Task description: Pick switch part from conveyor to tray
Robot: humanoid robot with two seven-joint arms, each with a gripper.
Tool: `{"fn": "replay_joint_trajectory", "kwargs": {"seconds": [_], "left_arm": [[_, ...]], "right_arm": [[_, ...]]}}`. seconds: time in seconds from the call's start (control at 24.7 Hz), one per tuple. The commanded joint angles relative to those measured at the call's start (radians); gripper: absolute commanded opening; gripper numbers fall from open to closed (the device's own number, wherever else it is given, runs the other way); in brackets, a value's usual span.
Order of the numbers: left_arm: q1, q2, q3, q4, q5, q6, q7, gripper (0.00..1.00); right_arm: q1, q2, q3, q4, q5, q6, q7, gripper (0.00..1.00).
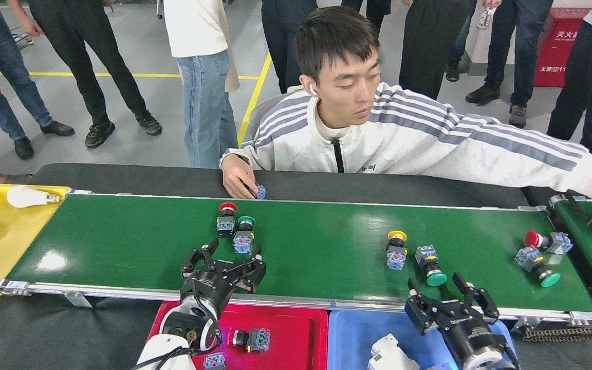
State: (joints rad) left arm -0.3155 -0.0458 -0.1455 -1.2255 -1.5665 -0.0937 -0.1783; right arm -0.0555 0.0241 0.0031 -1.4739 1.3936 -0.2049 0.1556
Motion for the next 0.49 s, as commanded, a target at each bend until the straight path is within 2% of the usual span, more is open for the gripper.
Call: {"fn": "replay_joint_trajectory", "kwargs": {"seconds": [0.0,0.12,0.2,0.32,0.36,0.4,0.44], "left_arm": [[-0.042,0.003,0.029,0.027,-0.003,0.005,0.003,1.0],[-0.093,0.007,0.061,0.098,-0.003,0.006,0.007,1.0],[-0.129,0.009,0.075,0.152,-0.003,0.006,0.01,1.0],[-0.162,0.01,0.083,0.215,-0.003,0.006,0.013,1.0],[-0.166,0.012,0.083,0.224,-0.003,0.006,0.013,1.0],[-0.171,0.014,0.083,0.23,-0.003,0.006,0.013,1.0],[-0.175,0.014,0.084,0.235,-0.003,0.008,0.013,1.0]], "right_arm": [[-0.047,-0.001,0.054,0.032,0.007,0.036,0.018,1.0],[-0.152,0.004,0.14,0.138,0.005,0.139,0.019,1.0],[-0.251,0.005,0.209,0.257,0.001,0.209,0.018,1.0],[-0.363,0.036,0.247,0.409,-0.008,0.242,0.013,1.0],[-0.382,0.045,0.247,0.438,-0.008,0.242,0.012,0.97],[-0.392,0.046,0.248,0.451,-0.008,0.239,0.012,0.88],[-0.397,0.04,0.253,0.454,-0.007,0.228,0.012,0.65]]}}
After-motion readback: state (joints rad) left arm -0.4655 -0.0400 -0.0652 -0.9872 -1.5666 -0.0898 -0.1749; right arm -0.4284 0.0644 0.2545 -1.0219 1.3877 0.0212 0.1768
